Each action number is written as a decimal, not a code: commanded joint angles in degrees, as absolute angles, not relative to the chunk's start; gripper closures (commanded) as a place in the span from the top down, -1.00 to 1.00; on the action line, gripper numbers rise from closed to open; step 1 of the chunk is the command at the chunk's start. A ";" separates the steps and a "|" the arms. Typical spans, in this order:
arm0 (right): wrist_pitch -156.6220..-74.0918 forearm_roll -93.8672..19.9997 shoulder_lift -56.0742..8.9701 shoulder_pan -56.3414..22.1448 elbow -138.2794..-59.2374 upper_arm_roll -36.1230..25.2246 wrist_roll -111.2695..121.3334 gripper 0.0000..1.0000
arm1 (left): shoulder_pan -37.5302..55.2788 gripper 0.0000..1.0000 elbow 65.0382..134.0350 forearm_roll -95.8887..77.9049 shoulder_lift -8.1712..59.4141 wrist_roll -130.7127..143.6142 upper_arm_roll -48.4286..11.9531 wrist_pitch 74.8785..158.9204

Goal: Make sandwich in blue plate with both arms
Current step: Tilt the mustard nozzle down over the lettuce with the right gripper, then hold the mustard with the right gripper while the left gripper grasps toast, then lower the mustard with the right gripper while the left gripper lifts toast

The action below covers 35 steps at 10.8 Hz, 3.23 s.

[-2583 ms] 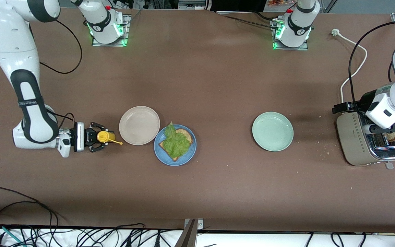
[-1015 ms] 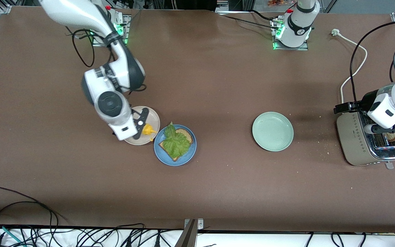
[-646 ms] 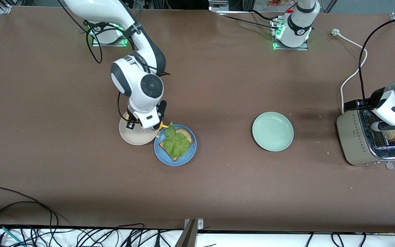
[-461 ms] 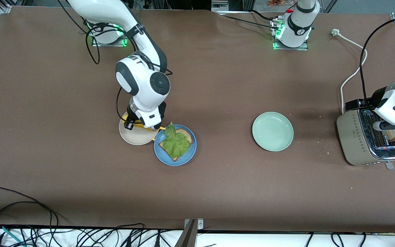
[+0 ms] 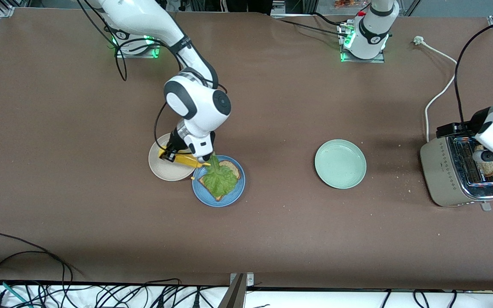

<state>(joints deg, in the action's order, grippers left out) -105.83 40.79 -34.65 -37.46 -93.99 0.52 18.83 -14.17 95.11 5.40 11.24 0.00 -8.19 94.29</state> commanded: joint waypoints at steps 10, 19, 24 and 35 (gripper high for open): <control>-107.23 51.85 -37.70 -39.73 -95.18 -1.23 9.85 -1.00 | -33.74 1.00 91.58 6.59 16.25 -23.46 -8.35 100.10; -108.10 50.81 -36.31 -38.59 -95.10 -1.23 11.16 -1.00 | -33.58 1.00 87.63 1.76 24.69 -21.88 -8.35 104.77; -111.88 27.03 -30.16 -27.62 -95.54 4.47 24.32 -1.00 | -33.57 0.89 87.98 1.67 26.63 -21.88 -8.35 107.14; -111.36 -12.10 -31.80 6.48 -95.01 16.79 73.42 -1.00 | -33.66 -1.00 87.36 2.72 19.18 -21.35 -8.26 99.68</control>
<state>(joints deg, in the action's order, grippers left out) -111.37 -5.75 -29.52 1.04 -94.67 14.50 63.01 -33.42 87.45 2.65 24.61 -20.85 -8.49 103.59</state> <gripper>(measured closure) 0.714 0.868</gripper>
